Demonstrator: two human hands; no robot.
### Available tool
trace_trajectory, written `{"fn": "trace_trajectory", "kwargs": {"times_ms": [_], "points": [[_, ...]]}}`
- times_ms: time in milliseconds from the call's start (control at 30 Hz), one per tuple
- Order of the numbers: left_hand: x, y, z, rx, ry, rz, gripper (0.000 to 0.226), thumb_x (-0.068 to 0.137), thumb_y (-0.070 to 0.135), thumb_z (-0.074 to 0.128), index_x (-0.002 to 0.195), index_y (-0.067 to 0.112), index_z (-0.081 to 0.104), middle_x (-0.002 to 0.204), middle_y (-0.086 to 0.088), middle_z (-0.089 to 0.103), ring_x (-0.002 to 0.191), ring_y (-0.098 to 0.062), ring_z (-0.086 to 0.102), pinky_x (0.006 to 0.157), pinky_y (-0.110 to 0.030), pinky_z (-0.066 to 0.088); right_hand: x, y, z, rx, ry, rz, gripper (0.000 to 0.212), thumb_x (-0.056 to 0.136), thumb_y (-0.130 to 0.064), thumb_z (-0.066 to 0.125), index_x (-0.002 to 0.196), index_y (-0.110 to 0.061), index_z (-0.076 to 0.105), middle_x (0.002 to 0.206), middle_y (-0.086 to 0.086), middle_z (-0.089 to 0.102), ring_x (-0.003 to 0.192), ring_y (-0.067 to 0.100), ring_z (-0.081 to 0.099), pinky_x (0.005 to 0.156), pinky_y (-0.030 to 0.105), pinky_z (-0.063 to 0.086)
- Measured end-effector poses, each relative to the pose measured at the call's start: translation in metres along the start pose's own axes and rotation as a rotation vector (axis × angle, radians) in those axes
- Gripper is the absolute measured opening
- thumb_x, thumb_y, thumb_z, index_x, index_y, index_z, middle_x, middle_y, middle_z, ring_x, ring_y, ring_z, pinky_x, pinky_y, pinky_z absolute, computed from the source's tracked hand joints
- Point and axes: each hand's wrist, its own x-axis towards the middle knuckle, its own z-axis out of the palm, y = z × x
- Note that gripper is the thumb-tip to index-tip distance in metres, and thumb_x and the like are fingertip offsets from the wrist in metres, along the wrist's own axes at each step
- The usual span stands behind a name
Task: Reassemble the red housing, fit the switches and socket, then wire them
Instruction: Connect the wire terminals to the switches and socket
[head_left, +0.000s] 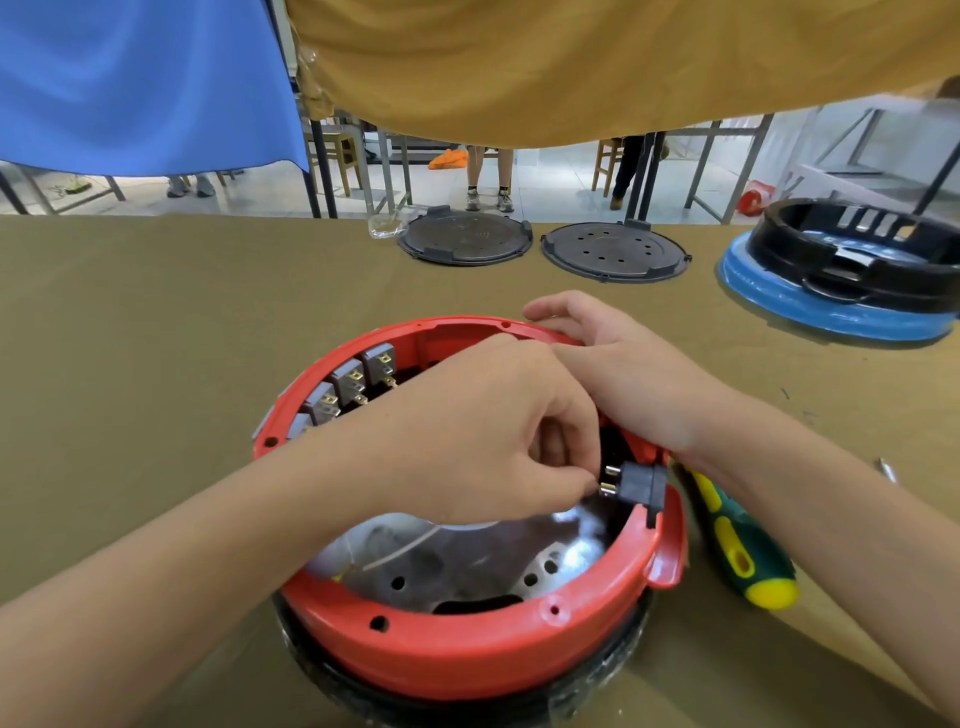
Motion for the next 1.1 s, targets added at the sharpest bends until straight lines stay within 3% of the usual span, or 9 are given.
{"fn": "trace_trajectory", "kwargs": {"times_ms": [167,333,467,633,933,1100], "points": [[-0.002,0.002,0.003,0.03,0.03,0.027,0.015,0.077,0.006,0.069,0.069,0.017,0.073,0.058,0.013,0.065,0.057,0.0,0.062,0.057,-0.01,0.043,0.0,-0.003,0.0,-0.055,-0.006,-0.014,0.041,0.091,-0.03,0.063,0.13,-0.027,0.052,0.118,-0.018,0.066,0.102,-0.002,0.064,0.094,0.023,0.046],[-0.003,0.005,-0.002,-0.038,0.007,-0.083,0.013,0.079,0.007,0.072,0.069,0.015,0.075,0.051,0.015,0.063,0.046,0.007,0.058,0.05,-0.003,0.037,-0.001,-0.001,-0.001,-0.004,-0.013,-0.002,0.043,0.091,-0.026,0.065,0.131,-0.025,0.051,0.12,-0.015,0.066,0.104,0.002,0.065,0.098,0.028,0.048],[-0.002,0.004,-0.01,0.009,-0.01,-0.128,0.008,0.079,0.016,0.075,0.072,0.02,0.077,0.064,0.012,0.072,0.046,0.009,0.058,0.048,-0.003,0.037,0.0,0.0,-0.002,0.002,-0.016,-0.004,0.047,0.09,-0.027,0.067,0.134,-0.024,0.049,0.12,-0.016,0.063,0.106,0.0,0.063,0.098,0.026,0.047],[-0.002,0.005,-0.006,-0.019,-0.045,-0.122,0.014,0.08,0.008,0.068,0.07,0.017,0.073,0.052,0.022,0.063,0.048,0.009,0.058,0.051,-0.004,0.04,0.0,0.0,-0.002,-0.004,-0.021,-0.001,0.048,0.089,-0.029,0.067,0.133,-0.025,0.049,0.121,-0.013,0.066,0.105,0.003,0.065,0.101,0.033,0.048],[0.0,-0.002,-0.004,-0.118,-0.085,-0.135,0.012,0.085,0.007,0.068,0.076,0.014,0.072,0.058,0.01,0.07,0.054,-0.001,0.067,0.055,-0.008,0.044,-0.001,-0.001,-0.001,-0.007,-0.02,0.004,0.049,0.089,-0.031,0.068,0.133,-0.027,0.049,0.121,-0.015,0.065,0.104,0.003,0.065,0.101,0.034,0.048],[-0.001,0.004,-0.006,-0.146,-0.095,-0.137,0.013,0.086,0.006,0.07,0.077,0.014,0.072,0.049,0.024,0.061,0.042,0.012,0.054,0.045,0.001,0.033,-0.002,-0.001,-0.001,0.012,-0.023,-0.001,0.049,0.088,-0.028,0.068,0.134,-0.025,0.049,0.118,-0.017,0.064,0.104,-0.001,0.064,0.102,0.032,0.047]]}}
